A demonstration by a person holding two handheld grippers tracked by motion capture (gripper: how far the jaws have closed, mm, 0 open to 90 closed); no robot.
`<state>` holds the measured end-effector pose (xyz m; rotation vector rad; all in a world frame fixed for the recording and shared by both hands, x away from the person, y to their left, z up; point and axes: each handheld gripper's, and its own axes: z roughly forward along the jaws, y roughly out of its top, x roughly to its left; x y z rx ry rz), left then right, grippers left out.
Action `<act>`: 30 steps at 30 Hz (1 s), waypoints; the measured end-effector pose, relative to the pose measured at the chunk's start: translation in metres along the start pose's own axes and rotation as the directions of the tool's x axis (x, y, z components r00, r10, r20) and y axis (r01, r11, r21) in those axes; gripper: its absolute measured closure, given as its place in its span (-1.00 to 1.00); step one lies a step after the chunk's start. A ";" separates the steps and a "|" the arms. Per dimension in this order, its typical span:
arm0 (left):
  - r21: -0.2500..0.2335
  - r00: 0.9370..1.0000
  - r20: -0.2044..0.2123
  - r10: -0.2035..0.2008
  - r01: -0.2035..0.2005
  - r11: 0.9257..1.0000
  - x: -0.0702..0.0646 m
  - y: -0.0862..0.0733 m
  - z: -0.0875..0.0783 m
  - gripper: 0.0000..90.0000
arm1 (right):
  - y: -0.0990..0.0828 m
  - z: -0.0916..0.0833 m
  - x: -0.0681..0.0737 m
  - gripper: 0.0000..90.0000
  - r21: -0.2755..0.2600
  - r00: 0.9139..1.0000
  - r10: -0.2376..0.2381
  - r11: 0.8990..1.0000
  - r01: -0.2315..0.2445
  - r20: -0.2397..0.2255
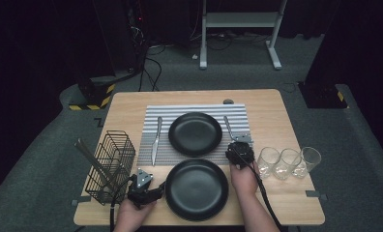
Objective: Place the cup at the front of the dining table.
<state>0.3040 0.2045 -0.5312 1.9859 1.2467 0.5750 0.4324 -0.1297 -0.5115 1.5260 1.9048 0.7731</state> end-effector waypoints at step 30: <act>0.000 1.000 0.003 -0.003 0.003 1.000 0.001 0.000 0.000 -0.17 | -0.004 0.004 0.012 0.41 0.027 0.997 -0.015 0.999 0.017 -0.073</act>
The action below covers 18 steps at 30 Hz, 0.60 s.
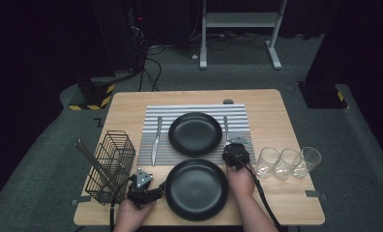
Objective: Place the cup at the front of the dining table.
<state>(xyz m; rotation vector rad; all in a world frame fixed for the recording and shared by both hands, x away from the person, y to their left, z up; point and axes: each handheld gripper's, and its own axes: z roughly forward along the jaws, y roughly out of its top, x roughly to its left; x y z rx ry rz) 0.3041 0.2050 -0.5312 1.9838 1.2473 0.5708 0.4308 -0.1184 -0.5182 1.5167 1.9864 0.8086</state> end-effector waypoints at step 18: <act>0.000 1.000 0.000 0.001 -0.001 1.000 0.000 0.000 0.000 -0.17 | 0.010 0.008 -0.004 0.34 -0.018 1.000 0.008 1.000 -0.008 -0.002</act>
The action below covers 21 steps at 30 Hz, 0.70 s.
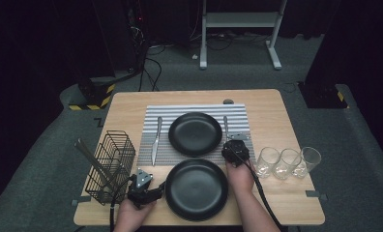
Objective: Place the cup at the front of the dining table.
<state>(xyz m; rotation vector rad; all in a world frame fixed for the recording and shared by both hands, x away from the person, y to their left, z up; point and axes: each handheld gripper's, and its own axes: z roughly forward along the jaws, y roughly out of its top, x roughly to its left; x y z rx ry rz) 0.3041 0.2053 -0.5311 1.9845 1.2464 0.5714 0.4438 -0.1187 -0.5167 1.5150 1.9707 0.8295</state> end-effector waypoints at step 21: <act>0.001 1.000 -0.006 -0.002 0.002 1.000 -0.001 0.000 0.000 -0.17 | 0.001 -0.019 0.002 0.27 -0.049 0.999 -0.017 0.999 0.015 -0.045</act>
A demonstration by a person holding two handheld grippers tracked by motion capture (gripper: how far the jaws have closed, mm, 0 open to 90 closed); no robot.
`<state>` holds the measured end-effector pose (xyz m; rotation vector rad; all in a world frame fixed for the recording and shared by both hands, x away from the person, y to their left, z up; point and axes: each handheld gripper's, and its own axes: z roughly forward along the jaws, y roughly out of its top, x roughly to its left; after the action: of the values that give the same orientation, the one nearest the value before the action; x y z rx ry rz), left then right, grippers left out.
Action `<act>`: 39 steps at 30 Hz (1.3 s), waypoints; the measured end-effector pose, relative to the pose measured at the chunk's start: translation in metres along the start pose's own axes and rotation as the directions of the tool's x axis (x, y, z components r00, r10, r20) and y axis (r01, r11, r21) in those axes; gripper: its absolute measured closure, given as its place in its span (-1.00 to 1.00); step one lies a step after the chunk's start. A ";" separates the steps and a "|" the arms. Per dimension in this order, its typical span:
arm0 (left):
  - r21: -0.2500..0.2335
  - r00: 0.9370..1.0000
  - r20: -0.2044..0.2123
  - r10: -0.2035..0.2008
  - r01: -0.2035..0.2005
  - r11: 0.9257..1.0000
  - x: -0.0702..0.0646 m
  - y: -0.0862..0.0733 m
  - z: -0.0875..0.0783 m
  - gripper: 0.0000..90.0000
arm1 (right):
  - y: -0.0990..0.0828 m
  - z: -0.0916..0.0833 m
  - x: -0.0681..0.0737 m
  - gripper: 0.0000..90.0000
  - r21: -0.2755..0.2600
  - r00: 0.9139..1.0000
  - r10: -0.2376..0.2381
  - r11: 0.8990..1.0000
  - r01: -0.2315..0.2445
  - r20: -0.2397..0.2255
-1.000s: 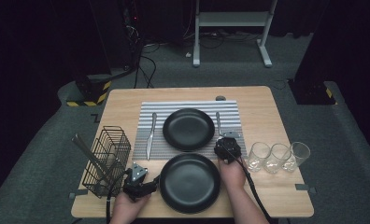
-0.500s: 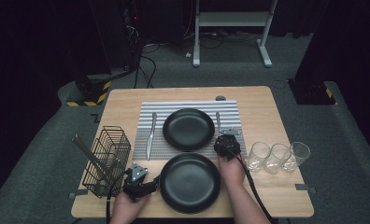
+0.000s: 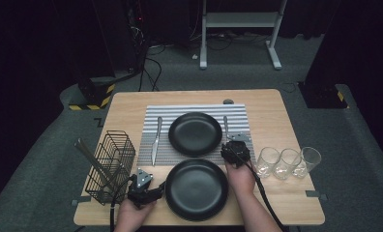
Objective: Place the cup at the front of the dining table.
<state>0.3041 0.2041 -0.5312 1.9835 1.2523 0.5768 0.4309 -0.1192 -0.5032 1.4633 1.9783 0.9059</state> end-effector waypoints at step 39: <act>0.002 0.999 -0.021 -0.042 0.042 0.999 0.002 0.000 0.000 -0.33 | -0.039 -0.060 0.005 0.24 -0.166 0.984 -0.107 0.983 0.084 -0.139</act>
<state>0.3049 0.2062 -0.5315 1.9529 1.3048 0.5769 0.3612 -0.1341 -0.4939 1.2329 2.0106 1.1302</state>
